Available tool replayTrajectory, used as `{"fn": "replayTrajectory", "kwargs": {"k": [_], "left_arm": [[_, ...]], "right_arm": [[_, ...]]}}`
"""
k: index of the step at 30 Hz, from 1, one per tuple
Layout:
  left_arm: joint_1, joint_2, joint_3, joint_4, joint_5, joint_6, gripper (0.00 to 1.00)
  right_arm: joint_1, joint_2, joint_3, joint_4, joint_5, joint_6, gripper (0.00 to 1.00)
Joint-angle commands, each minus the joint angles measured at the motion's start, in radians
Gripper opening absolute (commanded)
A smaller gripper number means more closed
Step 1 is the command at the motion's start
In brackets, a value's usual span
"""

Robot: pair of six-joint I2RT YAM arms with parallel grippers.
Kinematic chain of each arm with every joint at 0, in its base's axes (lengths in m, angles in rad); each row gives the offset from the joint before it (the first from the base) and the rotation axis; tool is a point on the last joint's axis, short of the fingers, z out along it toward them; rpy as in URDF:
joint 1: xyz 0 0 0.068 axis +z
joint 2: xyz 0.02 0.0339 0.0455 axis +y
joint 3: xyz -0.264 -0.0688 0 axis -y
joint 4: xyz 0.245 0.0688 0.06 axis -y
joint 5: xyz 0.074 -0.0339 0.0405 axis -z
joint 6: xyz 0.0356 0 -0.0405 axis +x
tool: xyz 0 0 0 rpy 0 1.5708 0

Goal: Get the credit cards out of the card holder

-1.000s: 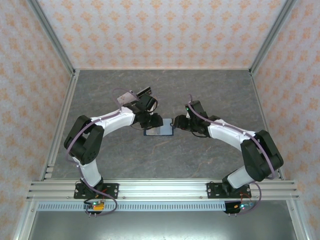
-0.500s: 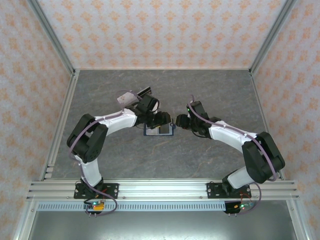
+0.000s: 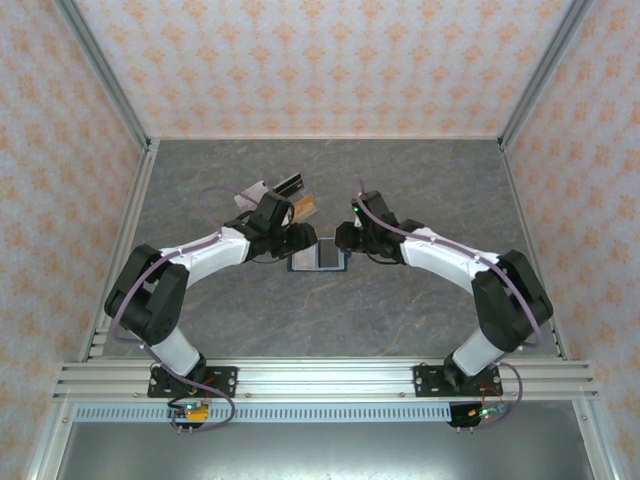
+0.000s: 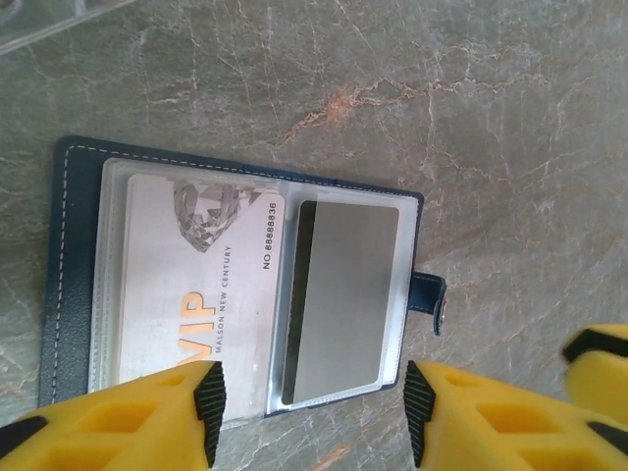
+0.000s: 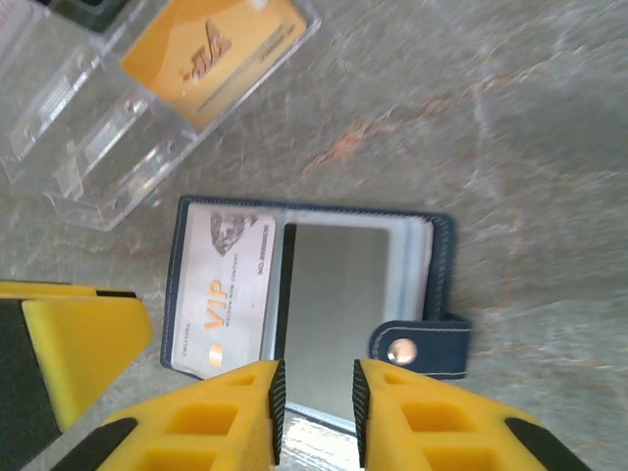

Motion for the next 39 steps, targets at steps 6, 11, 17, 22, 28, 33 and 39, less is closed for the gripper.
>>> {"fn": "replayTrajectory", "kwargs": {"k": [6, 11, 17, 22, 28, 33, 39], "left_arm": [[0.0, 0.071, 0.005, 0.078, 0.049, -0.032, 0.35], [-0.001, 0.106, 0.01, 0.108, 0.079, -0.045, 0.3], [-0.002, 0.139, 0.016, 0.13, 0.1, -0.056, 0.27], [-0.003, 0.158, 0.022, 0.126, 0.108, -0.057, 0.27], [-0.009, 0.178, 0.034, 0.124, 0.126, -0.054, 0.27], [-0.014, 0.186, 0.041, 0.114, 0.126, -0.046, 0.26], [-0.013, 0.202, 0.048, 0.109, 0.122, -0.037, 0.25]], "right_arm": [[0.04, 0.12, 0.048, -0.058, 0.016, 0.088, 0.21], [0.04, 0.168, 0.084, -0.088, 0.036, 0.096, 0.21], [0.04, 0.205, 0.114, -0.122, 0.054, 0.087, 0.22], [0.04, 0.215, 0.116, -0.135, 0.058, 0.074, 0.24], [0.039, 0.233, 0.115, -0.14, 0.049, 0.065, 0.25], [0.038, 0.253, 0.118, -0.146, 0.041, 0.062, 0.23], [0.037, 0.274, 0.124, -0.155, 0.033, 0.06, 0.2]]}}
